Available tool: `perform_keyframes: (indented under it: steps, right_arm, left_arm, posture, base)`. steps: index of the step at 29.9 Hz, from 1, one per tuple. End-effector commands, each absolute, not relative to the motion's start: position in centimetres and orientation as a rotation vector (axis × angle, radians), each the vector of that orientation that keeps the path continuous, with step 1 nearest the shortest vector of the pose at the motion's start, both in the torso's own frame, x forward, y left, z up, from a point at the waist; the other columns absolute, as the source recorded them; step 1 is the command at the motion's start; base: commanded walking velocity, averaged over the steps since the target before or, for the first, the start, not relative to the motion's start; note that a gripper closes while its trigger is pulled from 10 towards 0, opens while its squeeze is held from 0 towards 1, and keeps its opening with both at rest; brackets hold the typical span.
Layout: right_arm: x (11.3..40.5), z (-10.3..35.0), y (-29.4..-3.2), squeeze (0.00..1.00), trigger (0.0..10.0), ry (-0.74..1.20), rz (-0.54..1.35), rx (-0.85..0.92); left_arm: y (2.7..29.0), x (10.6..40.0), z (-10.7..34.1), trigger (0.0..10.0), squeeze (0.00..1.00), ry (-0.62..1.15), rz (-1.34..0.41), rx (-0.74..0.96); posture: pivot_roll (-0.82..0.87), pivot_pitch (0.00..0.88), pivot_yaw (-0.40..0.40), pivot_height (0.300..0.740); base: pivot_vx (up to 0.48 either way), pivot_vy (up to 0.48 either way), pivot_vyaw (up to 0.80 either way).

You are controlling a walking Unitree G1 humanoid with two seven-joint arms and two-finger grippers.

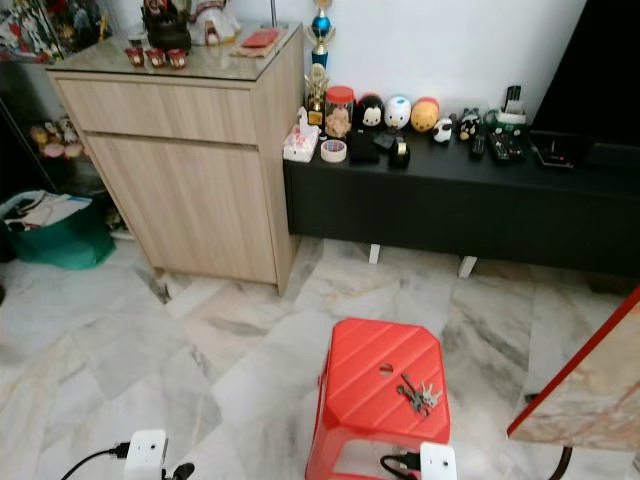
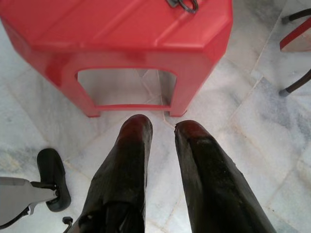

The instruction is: Hang keys on a hook

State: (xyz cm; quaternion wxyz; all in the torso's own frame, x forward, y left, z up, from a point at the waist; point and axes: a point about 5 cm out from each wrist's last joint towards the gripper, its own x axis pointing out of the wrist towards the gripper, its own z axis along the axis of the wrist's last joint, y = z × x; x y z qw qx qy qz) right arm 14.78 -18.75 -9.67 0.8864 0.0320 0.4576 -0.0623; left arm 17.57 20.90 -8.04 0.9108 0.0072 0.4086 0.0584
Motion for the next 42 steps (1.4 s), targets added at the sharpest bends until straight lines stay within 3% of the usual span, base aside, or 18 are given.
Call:
perform_keyframes:
  steps: [1,16,39,42]
  right_arm:
    - [14.74,-9.68,-18.76,0.00,10.0,0.951,-0.132,0.066]
    - [14.80,-9.66,-18.75,0.00,10.0,0.950,-0.130,0.066]
    - [14.85,-9.56,-18.90,0.00,10.0,0.930,-0.148,0.047]
    - [14.79,-9.58,-19.07,0.00,10.0,0.936,-0.169,0.018]
  left_arm:
    - [21.02,17.47,-8.06,10.0,0.00,0.842,0.125,0.005]
    - [20.88,17.50,-8.08,10.0,0.00,0.844,0.123,0.007]
    - [20.79,17.71,-7.99,10.0,0.00,0.838,0.120,0.018]
    - [20.79,17.64,-8.02,10.0,0.00,0.837,0.120,0.017]
  posture:
    - [0.03,0.000,-0.014,0.740]
    - [0.03,0.000,-0.016,0.740]
    - [0.03,0.000,-0.014,0.740]
    - [0.03,0.000,-0.014,0.723]
  base:
    - [0.296,0.000,0.00]
    - [0.295,0.000,0.00]
    - [0.000,0.000,0.00]
    - [0.000,0.000,0.00]
